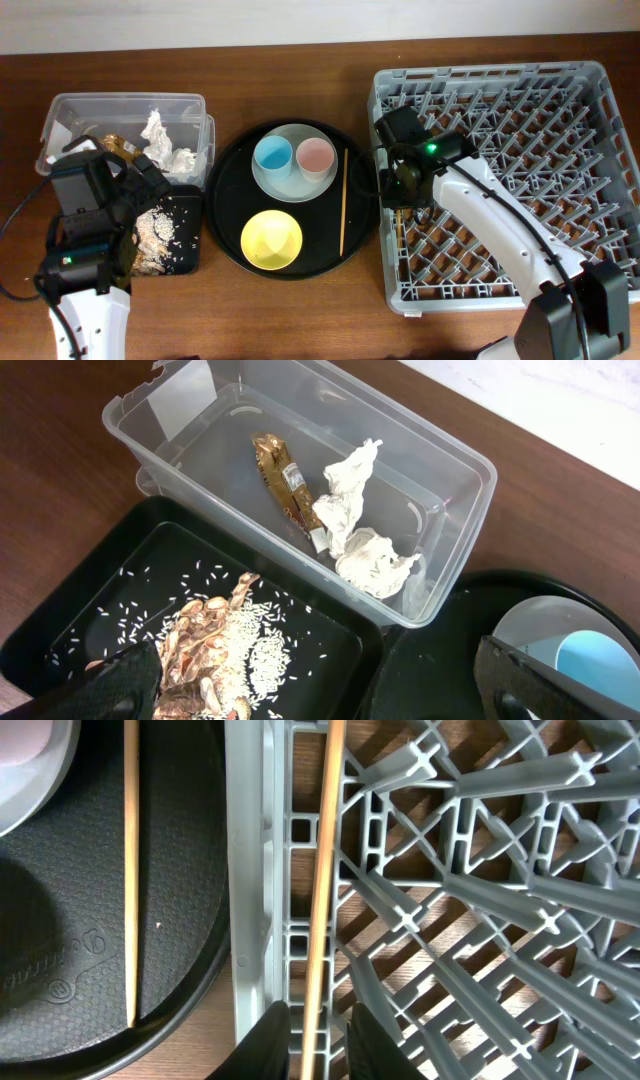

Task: Sort waste into correct bins and load items into the dishwasher rack
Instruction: 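Insert the chopstick upright into the grey dish rack, then grasp the second wooden chopstick with the right gripper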

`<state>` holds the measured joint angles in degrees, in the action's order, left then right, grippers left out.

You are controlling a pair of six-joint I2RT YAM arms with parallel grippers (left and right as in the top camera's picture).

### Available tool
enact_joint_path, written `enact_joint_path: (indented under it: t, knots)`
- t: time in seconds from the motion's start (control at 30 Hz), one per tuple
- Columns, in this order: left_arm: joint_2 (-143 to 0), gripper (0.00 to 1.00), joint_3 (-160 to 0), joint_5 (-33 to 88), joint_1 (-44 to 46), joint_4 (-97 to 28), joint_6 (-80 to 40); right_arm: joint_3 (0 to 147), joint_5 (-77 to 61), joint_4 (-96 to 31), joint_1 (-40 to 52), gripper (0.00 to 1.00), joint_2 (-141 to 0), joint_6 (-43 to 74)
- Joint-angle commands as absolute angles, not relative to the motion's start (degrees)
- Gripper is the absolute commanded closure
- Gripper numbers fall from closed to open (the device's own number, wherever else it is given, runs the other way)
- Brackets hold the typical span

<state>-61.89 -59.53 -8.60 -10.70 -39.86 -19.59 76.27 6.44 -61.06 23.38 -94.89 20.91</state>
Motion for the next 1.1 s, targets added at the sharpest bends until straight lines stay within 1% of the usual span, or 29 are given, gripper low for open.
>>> enact_joint_path:
  t: [0.0, 0.17, 0.23, 0.3, 0.37, 0.43, 0.53, 0.63, 0.73, 0.93, 1.07]
  knots:
    - [-61.80, 0.01, -60.20, -8.84, -10.94, -39.81, -20.32, 76.03, 6.57, -60.99, 23.07, 0.78, -95.20, 21.30]
    - [-61.80, 0.01, -60.20, -8.84, -10.94, -39.83, -20.32, 76.69, -1.21, -61.36, 23.14, 0.78, -94.13, 21.26]
    - [-61.80, 0.01, -60.20, -8.84, -10.94, -39.83, -20.34, 78.08, -7.99, -61.34, 23.64, 0.77, -92.71, 21.28]
    - [-61.80, 0.01, -60.20, -8.84, -10.94, -39.83, -20.34, 78.94, -13.37, -60.80, 25.26, 0.77, -90.98, 21.45]
    - [-61.80, 0.01, -60.20, -8.84, -10.94, -39.86, -20.32, 78.94, -13.32, -59.64, 27.94, 0.78, -90.54, 23.66]
    - [-61.80, 0.01, -60.20, -8.84, -10.94, -39.97, -20.32, 78.94, -10.07, -57.58, 31.53, 0.78, -90.96, 28.18]
    - [-61.80, 0.01, -60.20, -8.84, -10.94, -39.99, -20.34, 78.87, 3.57, -55.35, 37.65, 0.76, -93.08, 37.17]
    - [-61.80, 0.01, -60.20, -8.84, -10.94, -39.99, -20.32, 78.54, 12.23, -55.02, 40.36, 0.76, -96.05, 42.72]
    - [-61.80, 0.01, -60.20, -8.84, -10.94, -40.01, -20.34, 78.54, 13.82, -54.48, 40.49, 0.76, -100.31, 44.05]
    - [-61.80, 0.01, -60.20, -8.84, -10.94, -39.99, -20.32, 78.54, 13.82, -49.21, 40.42, 0.76, -108.95, 44.05]
    - [-61.80, 0.01, -60.20, -8.84, -10.94, -39.99, -20.32, 78.52, 13.82, -45.63, 40.38, 0.77, -111.77, 44.03]
